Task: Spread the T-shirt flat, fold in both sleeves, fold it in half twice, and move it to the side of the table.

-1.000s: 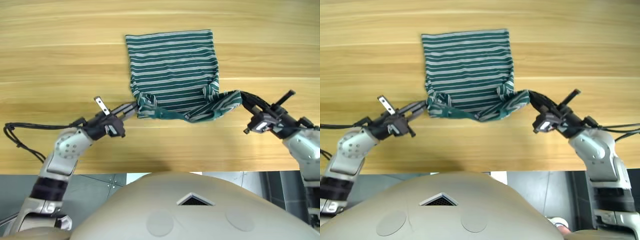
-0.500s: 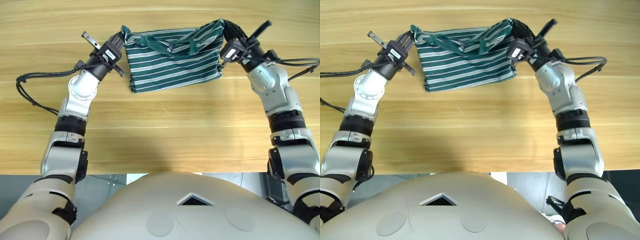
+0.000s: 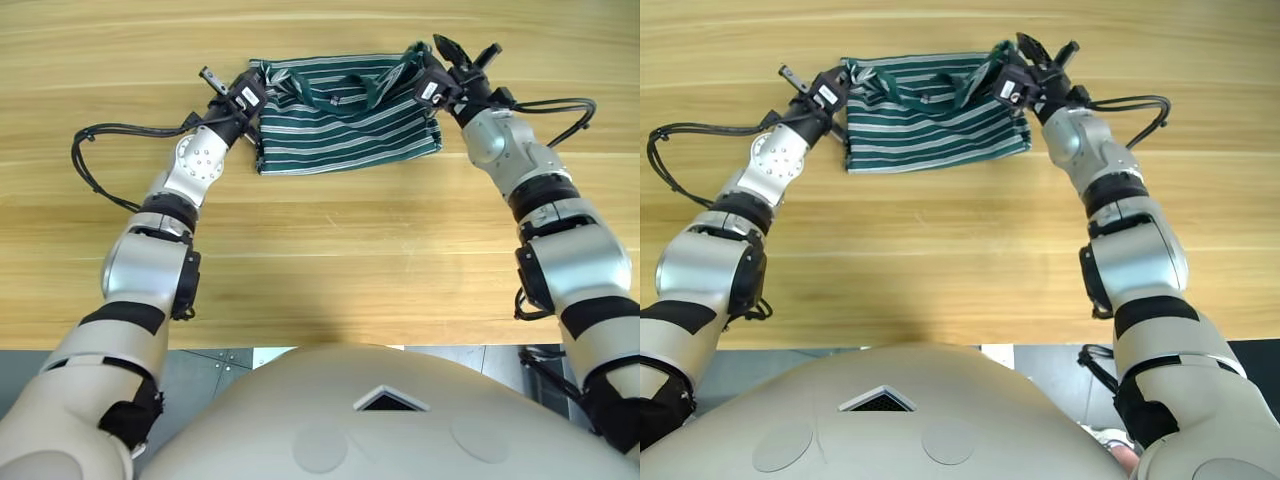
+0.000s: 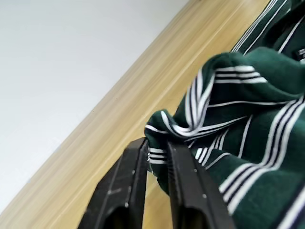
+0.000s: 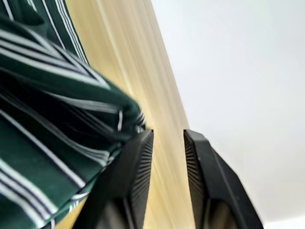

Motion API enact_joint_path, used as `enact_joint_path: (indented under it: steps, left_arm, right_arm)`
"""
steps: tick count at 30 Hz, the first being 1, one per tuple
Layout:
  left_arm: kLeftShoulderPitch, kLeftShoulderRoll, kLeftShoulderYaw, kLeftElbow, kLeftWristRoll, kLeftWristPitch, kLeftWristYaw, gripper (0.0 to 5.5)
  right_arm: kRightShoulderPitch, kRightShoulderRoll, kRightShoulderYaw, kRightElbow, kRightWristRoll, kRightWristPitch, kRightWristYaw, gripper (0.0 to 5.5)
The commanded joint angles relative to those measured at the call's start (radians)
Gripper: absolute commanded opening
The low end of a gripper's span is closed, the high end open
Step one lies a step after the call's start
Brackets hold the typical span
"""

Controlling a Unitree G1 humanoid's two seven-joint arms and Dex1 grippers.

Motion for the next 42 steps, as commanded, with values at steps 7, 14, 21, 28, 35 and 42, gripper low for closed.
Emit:
enact_joint_path:
  steps: [7, 14, 21, 28, 35, 42]
  left_arm:
    - [-0.121, -0.011, 0.016, 0.076, 0.027, 0.197, 0.143, 2.39]
    - [-0.148, -0.007, 0.078, 0.101, -0.006, 0.322, 0.199, 3.39]
    - [-0.054, 0.029, 0.174, 0.076, -0.076, 0.209, 0.257, 3.88]
    - [0.023, 0.075, 0.186, 0.027, -0.090, 0.038, 0.236, 3.88]
    - [0.020, 0.062, 0.141, 0.004, -0.052, -0.016, 0.246, 3.88]
    - [0.034, 0.059, 0.063, -0.070, 0.009, -0.119, 0.229, 3.88]
  right_arm:
    - [-0.056, 0.058, 0.034, 0.028, 0.006, -0.002, -0.065, 2.97]
    - [0.057, 0.217, 0.284, -0.323, -0.170, -0.057, -0.037, 3.17]
    - [-0.026, 0.276, 0.398, -0.071, -0.260, 0.038, -0.036, 3.17]
    - [-0.057, 0.132, 0.564, -0.106, -0.392, -0.107, -0.011, 3.17]
    - [0.173, -0.246, 0.600, -0.590, -0.285, -0.400, 0.210, 3.17]
    - [0.690, -0.696, 0.223, -1.141, 0.083, -0.189, 0.302, 3.17]
